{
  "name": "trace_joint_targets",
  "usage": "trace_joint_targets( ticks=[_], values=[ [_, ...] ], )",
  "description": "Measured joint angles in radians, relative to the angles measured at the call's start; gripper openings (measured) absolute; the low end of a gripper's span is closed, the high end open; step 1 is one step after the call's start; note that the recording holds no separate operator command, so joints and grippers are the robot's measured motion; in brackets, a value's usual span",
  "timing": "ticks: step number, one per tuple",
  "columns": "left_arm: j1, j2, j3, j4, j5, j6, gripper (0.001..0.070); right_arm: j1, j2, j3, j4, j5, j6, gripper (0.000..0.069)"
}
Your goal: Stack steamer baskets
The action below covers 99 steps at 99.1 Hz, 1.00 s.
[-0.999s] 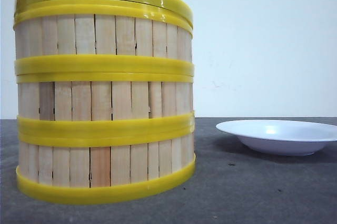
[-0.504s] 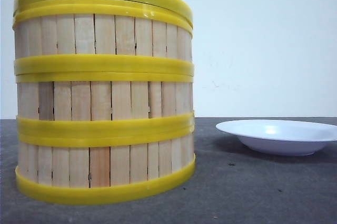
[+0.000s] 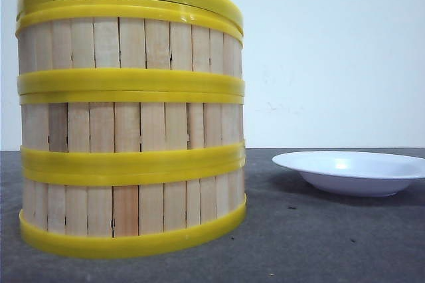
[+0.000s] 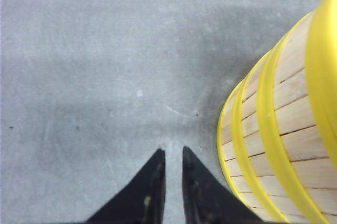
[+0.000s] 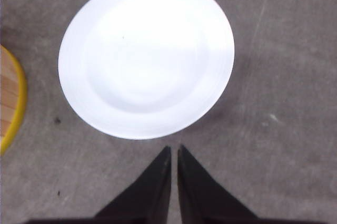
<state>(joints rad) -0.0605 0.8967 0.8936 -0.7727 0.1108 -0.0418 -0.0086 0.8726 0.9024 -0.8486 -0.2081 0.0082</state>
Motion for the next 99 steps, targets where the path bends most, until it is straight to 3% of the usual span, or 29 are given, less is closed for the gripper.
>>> trace_joint_targets(
  ticks=[25, 36, 43, 66, 89, 99],
  values=[
    [0.000, -0.004, 0.000, 0.000, -0.003, 0.000, 0.0029, 0.000, 0.000, 0.000, 0.053, 0.000, 0.000, 0.0017],
    [0.010, -0.076, -0.043, 0.049, -0.090, 0.015, 0.0025, 0.000, 0.000, 0.000, 0.078, 0.000, 0.000, 0.0017],
    [0.027, -0.174, -0.120, 0.132, -0.112, 0.017, 0.0025, 0.000, 0.000, 0.000, 0.092, 0.000, 0.000, 0.0017],
    [0.039, -0.536, -0.483, 0.391, -0.113, 0.014, 0.0025, 0.000, 0.000, 0.000, 0.146, 0.000, 0.000, 0.0017],
    [0.039, -0.876, -0.747, 0.377, -0.113, -0.005, 0.0025, 0.000, 0.000, 0.000, 0.191, 0.000, 0.000, 0.0017],
    [0.039, -0.886, -0.766, 0.408, -0.113, -0.005, 0.0025, 0.000, 0.000, 0.000, 0.215, 0.000, 0.000, 0.0017]
  ],
)
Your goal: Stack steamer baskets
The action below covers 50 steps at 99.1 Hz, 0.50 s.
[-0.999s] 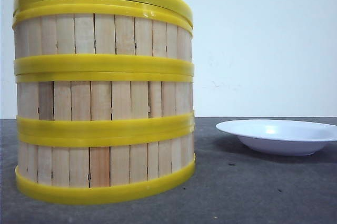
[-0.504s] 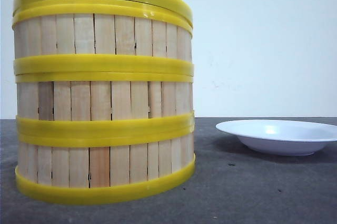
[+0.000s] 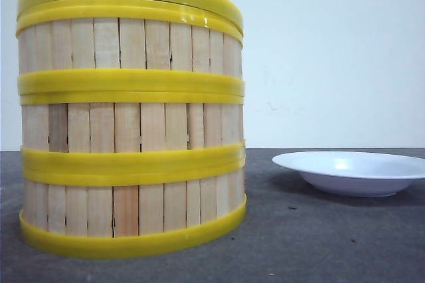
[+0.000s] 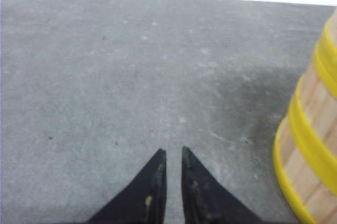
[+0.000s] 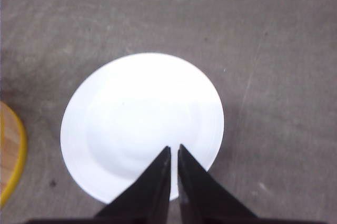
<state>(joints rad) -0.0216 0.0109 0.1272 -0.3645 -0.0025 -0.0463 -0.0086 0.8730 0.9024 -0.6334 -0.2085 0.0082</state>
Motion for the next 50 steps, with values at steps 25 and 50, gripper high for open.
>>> trace_joint_targets(
  ticks=[25, 50],
  values=[
    [-0.003, -0.006, -0.095, 0.185, 0.039, -0.002, 0.0025, 0.000, 0.002, 0.000, 0.029, 0.000, 0.000, 0.0017],
    [-0.007, -0.006, -0.095, 0.183, 0.032, -0.003, 0.0025, 0.000, 0.002, 0.000, 0.082, 0.000, 0.000, 0.0017]
  ],
)
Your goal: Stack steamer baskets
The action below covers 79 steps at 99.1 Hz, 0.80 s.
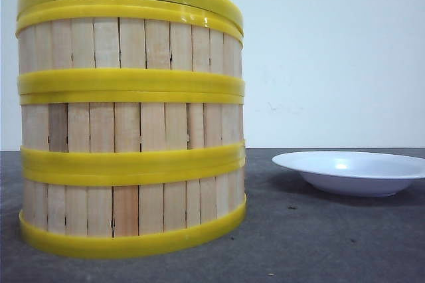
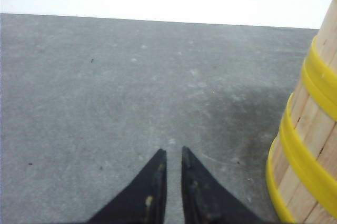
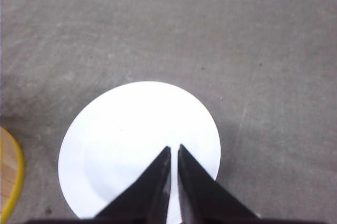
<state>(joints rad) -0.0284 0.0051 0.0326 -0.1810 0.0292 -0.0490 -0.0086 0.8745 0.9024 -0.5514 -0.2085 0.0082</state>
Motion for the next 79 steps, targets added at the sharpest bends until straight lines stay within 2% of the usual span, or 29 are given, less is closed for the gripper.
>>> trace_joint_targets(
  ticks=[40, 51, 64, 79],
  values=[
    [0.000, 0.000, 0.000, 0.000, 0.000, 0.000, 0.0025, 0.001, 0.000, 0.000, 0.044, 0.000, 0.000, 0.0017],
    [0.000, 0.000, 0.000, 0.000, 0.000, 0.000, 0.0025, 0.001, -0.047, -0.033, 0.077, 0.004, 0.000, 0.0017],
    [0.000, 0.000, 0.000, 0.000, 0.000, 0.000, 0.0025, 0.001, -0.198, -0.183, 0.240, 0.013, 0.000, 0.0017],
    [0.000, 0.000, 0.000, 0.000, 0.000, 0.000, 0.0025, 0.001, -0.400, -0.457, 0.427, 0.024, 0.000, 0.0017]
  ],
)
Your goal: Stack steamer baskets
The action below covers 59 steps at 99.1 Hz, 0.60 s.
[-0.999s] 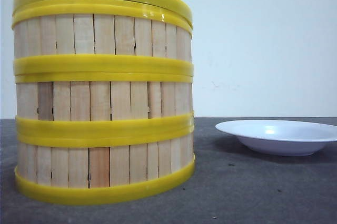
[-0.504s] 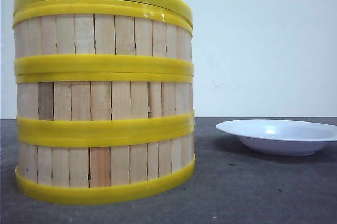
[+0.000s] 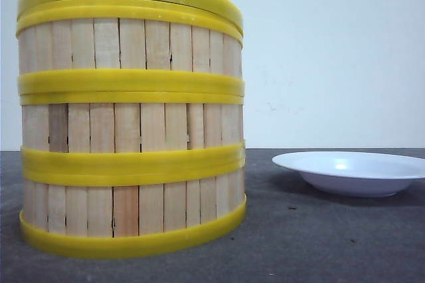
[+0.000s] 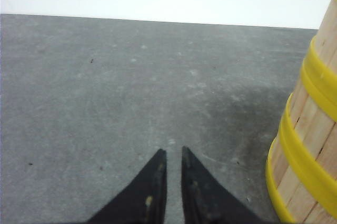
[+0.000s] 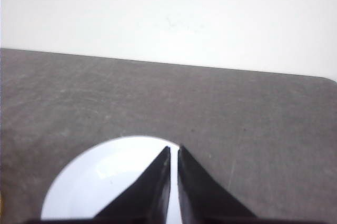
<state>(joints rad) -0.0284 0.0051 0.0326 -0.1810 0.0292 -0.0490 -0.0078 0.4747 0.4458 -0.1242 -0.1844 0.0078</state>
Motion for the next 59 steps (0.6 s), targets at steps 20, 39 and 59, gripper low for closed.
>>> trace_joint_targets(
  ticks=[20, 39, 59],
  values=[
    [0.000, 0.000, 0.000, 0.000, 0.000, 0.000, 0.0025, 0.000, -0.273, -0.313, 0.012, 0.002, 0.000, 0.0017],
    [0.000, 0.000, 0.000, 0.000, 0.000, 0.000, 0.0025, 0.000, -0.449, -0.431, -0.007, 0.040, 0.000, 0.0017],
    [0.000, 0.000, 0.000, 0.000, 0.000, 0.000, 0.0025, 0.000, -0.471, -0.431, -0.039, 0.054, 0.001, 0.0017]
  ],
)
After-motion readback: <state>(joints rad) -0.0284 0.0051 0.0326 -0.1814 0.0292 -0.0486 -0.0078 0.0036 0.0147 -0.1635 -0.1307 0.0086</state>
